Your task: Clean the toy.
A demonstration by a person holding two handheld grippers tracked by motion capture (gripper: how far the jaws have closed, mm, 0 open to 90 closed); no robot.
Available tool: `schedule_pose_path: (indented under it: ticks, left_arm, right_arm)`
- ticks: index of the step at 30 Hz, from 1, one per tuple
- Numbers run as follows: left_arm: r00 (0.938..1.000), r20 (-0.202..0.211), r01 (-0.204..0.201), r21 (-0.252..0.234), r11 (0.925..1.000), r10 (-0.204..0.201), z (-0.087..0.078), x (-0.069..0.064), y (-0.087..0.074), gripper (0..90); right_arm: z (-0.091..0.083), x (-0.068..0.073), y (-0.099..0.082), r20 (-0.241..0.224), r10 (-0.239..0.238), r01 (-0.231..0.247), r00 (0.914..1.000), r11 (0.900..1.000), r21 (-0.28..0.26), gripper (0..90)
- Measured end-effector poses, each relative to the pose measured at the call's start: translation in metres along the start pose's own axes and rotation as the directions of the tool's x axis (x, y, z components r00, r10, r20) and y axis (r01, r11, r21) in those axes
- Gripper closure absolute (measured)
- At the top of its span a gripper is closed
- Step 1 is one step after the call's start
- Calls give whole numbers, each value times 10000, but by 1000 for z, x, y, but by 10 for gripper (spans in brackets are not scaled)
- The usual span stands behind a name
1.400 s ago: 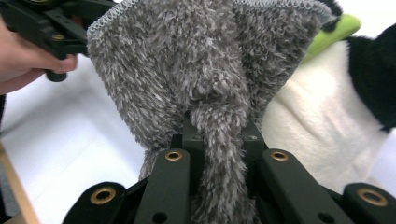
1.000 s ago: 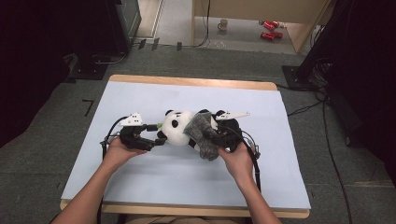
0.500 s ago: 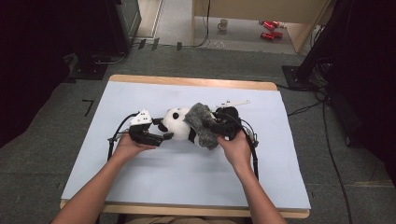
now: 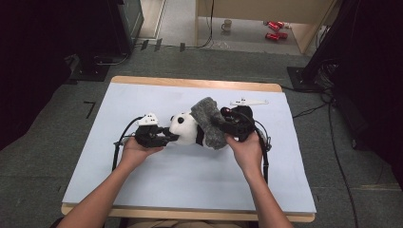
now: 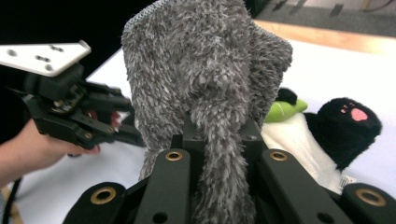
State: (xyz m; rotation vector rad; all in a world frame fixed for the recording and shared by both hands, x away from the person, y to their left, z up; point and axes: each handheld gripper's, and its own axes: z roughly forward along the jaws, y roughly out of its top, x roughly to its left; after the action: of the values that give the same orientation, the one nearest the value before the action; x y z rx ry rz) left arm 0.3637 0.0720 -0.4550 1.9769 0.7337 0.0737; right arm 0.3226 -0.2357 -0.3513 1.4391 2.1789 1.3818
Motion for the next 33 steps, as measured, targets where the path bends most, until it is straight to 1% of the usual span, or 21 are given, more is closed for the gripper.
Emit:
schedule_pose_path:
  ticks: [1,4,6,8,9,11,12,13,14,15,16,17,19,22,23,26,27,28,29,30,33]
  left_arm:
    - [9996,0,300,58,9995,-300,-1,-4,0,603]
    - [9974,-381,618,104,9980,-613,-3,-17,-3,602]
    - [9960,-505,741,22,9973,-739,-3,-23,-5,600]
    - [9951,-638,755,-94,9971,-759,-2,-28,-5,599]
    - [9955,-662,673,-154,9976,-682,-2,-29,-5,599]
    - [9954,-761,567,-224,9981,-583,-2,-32,-5,598]
    - [9953,-792,535,-268,9982,-555,-2,-32,-6,598]
    - [9949,-850,509,-325,9982,-535,-2,-34,-5,598]
    - [9949,-880,456,-359,9983,-486,-2,-36,-5,598]
    - [9934,-1101,297,-259,9992,-324,-1,-40,-4,599]
    - [9924,-1180,342,-185,9992,-361,1,-41,-5,601]
    - [9930,-1096,431,-171,9989,-447,1,-39,-6,603]
    - [9936,-1034,429,-181,9989,-446,1,-37,-7,603]
    - [9936,-1084,299,-155,9994,-314,3,-38,-6,604]
    - [9936,-1098,253,-117,9996,-264,4,-38,-6,604]
    - [9941,-1066,180,-100,9998,-189,5,-37,-5,604]
    - [9943,-1051,177,-103,9998,-187,5,-36,-6,604]
    - [9945,-1023,210,-105,9997,-220,4,-34,-6,604]
    - [9954,-910,280,-119,9995,-289,4,-31,-6,605]
    - [9954,-910,280,-119,9995,-289,4,-31,-6,605]
    - [9958,-821,384,-219,9990,-401,4,-30,-5,605]
  right_arm:
    - [-2,2,1,-26,-38,38,10000,10000,-51,796]
    - [-4,15,4,-325,-159,153,9993,9997,-168,796]
    - [2,24,3,-507,-295,294,9983,9996,-39,794]
    - [11,32,0,-589,-481,489,9971,9987,125,793]
    - [15,35,-1,-599,-543,555,9967,9983,189,794]
    - [34,40,-6,-603,-667,692,9960,9968,404,793]
    - [34,40,-6,-603,-667,692,9960,9968,404,793]
    - [46,42,-10,-492,-720,741,9962,9964,418,789]
    - [52,43,-13,-478,-791,812,9957,9958,435,788]
    - [59,45,-16,-375,-955,976,9947,9936,573,784]
    - [64,47,-19,-257,-1165,1179,9929,9913,584,783]
    - [66,48,-22,-193,-1289,1297,9915,9903,507,783]
    - [68,46,-23,-178,-1376,1383,9903,9893,460,783]
    - [69,38,-26,98,-1631,1624,9866,9856,473,784]
    - [68,35,-27,75,-1516,1511,9884,9875,458,784]
    - [66,30,-28,188,-1565,1555,9875,9868,460,783]
    - [62,27,-29,517,-1741,1716,9834,9839,508,783]
    - [62,27,-29,517,-1741,1716,9834,9839,508,783]
    - [57,20,-29,799,-1774,1733,9809,9833,554,788]
    - [57,20,-29,799,-1774,1733,9809,9833,554,788]
    - [51,8,-30,829,-1431,1396,9862,9891,461,791]
